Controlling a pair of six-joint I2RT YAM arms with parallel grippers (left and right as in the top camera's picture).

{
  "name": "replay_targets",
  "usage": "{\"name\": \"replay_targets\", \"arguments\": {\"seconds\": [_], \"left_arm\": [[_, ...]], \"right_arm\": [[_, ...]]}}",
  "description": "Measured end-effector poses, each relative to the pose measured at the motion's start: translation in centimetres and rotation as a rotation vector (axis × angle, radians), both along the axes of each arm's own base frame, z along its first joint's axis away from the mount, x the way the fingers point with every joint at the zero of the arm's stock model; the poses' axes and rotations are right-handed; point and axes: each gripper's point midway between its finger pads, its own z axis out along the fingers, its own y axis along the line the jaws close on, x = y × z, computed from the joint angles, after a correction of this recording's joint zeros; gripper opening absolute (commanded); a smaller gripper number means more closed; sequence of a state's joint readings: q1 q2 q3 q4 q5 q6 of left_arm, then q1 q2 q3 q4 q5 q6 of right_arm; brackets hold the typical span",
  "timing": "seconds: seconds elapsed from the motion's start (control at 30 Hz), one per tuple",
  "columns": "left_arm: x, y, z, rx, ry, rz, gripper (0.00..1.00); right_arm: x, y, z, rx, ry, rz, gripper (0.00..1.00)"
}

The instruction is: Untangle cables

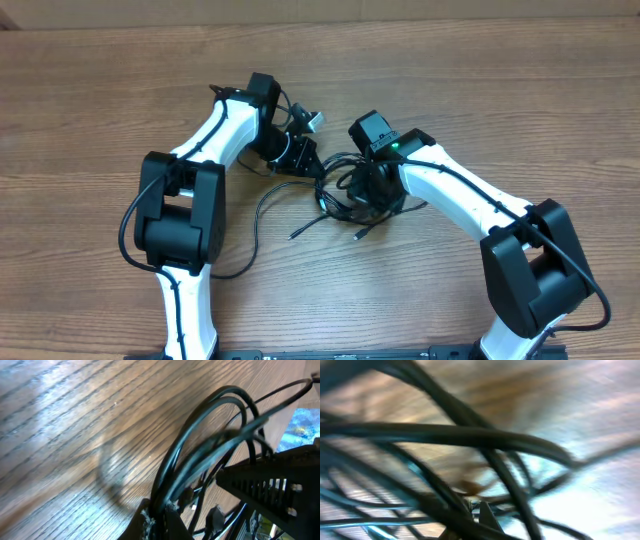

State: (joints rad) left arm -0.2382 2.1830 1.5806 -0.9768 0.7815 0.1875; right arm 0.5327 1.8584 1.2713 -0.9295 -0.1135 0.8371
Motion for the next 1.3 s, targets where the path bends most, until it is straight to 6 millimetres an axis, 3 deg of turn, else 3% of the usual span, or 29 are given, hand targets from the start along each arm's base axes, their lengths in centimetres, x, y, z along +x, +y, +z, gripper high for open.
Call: {"name": "replay_targets", "arguments": {"seconds": [0.17, 0.33, 0.5, 0.7, 1.03, 1.17, 1.3], "left_arm": [[-0.1, -0.1, -0.1, 0.005, -0.002, -0.004, 0.04], [0.0, 0.1, -0.3, 0.018, -0.007, -0.004, 0.04], [0.1, 0.3, -0.4, 0.034, -0.011, -0.004, 0.04], [0.1, 0.9, -0.9, 0.077, -0.017, -0.003, 0.06], [1.5, 6.3, -4.1, 0.455, -0.040, 0.106, 0.27], [1.9, 7.1, -4.2, 0.510, -0.044, 0.139, 0.29], [2.3, 8.1, -4.2, 0.575, -0.059, 0.172, 0.38]], "right_arm": [[-1.3, -1.8, -0.2, -0.089, 0.037, 0.049, 0.09], [-1.2, -4.0, -0.3, -0.205, 0.020, 0.081, 0.11], [-0.1, -5.0, -0.2, -0.270, -0.037, 0.091, 0.11], [2.5, -4.7, 0.1, -0.287, -0.155, 0.135, 0.11], [4.1, -5.8, 0.6, -0.376, -0.233, 0.201, 0.10], [4.4, -5.9, 0.7, -0.387, -0.243, 0.204, 0.10], [4.7, -5.8, 0.8, -0.386, -0.256, 0.203, 0.11]]}}
